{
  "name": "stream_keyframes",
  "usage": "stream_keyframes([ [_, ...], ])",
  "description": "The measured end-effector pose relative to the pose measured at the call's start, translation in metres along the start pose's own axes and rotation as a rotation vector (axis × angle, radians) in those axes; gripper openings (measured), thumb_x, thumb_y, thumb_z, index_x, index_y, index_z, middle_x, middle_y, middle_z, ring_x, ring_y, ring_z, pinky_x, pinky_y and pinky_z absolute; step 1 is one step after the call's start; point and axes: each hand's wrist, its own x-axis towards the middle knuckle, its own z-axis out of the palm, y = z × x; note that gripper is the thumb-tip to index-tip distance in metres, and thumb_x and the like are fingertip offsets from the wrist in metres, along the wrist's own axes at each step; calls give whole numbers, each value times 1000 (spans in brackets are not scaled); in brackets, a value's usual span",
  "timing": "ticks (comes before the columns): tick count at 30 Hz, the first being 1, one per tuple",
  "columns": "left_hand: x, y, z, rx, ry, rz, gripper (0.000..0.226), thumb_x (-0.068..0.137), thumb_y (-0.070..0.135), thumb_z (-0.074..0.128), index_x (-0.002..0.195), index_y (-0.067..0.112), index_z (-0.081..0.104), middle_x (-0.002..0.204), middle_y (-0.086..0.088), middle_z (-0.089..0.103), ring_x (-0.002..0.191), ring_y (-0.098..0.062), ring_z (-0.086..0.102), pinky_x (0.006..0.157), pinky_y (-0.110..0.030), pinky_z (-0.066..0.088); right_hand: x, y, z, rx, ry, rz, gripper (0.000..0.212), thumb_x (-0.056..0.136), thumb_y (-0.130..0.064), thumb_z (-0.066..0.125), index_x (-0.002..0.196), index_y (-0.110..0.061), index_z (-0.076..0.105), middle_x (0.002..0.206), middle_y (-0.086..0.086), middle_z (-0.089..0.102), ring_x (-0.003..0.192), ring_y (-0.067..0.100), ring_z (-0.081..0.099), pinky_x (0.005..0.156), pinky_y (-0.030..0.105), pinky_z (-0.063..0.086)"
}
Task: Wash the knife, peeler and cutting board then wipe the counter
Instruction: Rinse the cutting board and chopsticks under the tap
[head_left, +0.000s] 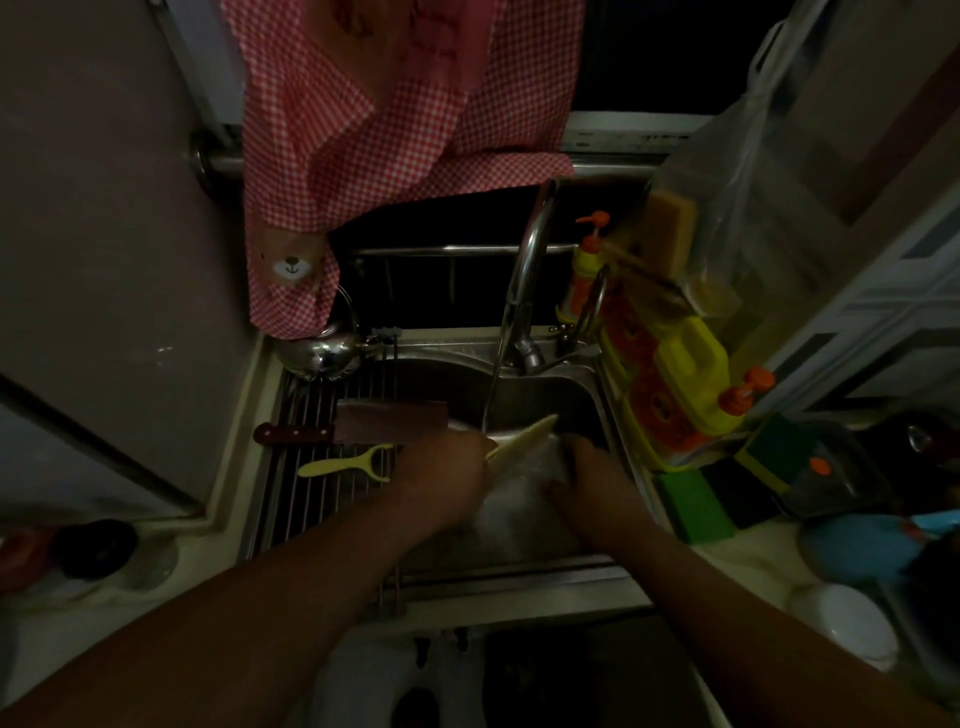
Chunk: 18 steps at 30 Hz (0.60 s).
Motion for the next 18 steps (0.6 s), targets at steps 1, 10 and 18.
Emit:
stream_keyframes([
  [1,-1,-2,1,53,17,31,23,93,35,65,114,32,70,105,2,72,96,-21,70,75,-33,55,5,-1,-8,21,-11,-10,76,90,-37,70,156,-31,33,142,7,57,126,31,61,102,43,51],
  [10,-10,-22,13,-205,76,198,23,102,38,53,117,38,70,98,10,73,91,-12,68,70,-24,44,13,11,-33,79,32,-107,2,97,-29,69,99,-29,70,89,-6,72,84,12,68,76,34,54],
  [18,-14,-41,29,-334,68,234,18,106,35,49,101,32,66,77,13,61,74,-10,59,63,-29,41,1,9,-32,154,73,-115,9,98,-26,70,106,-23,68,90,-7,71,84,5,68,74,26,54],
])
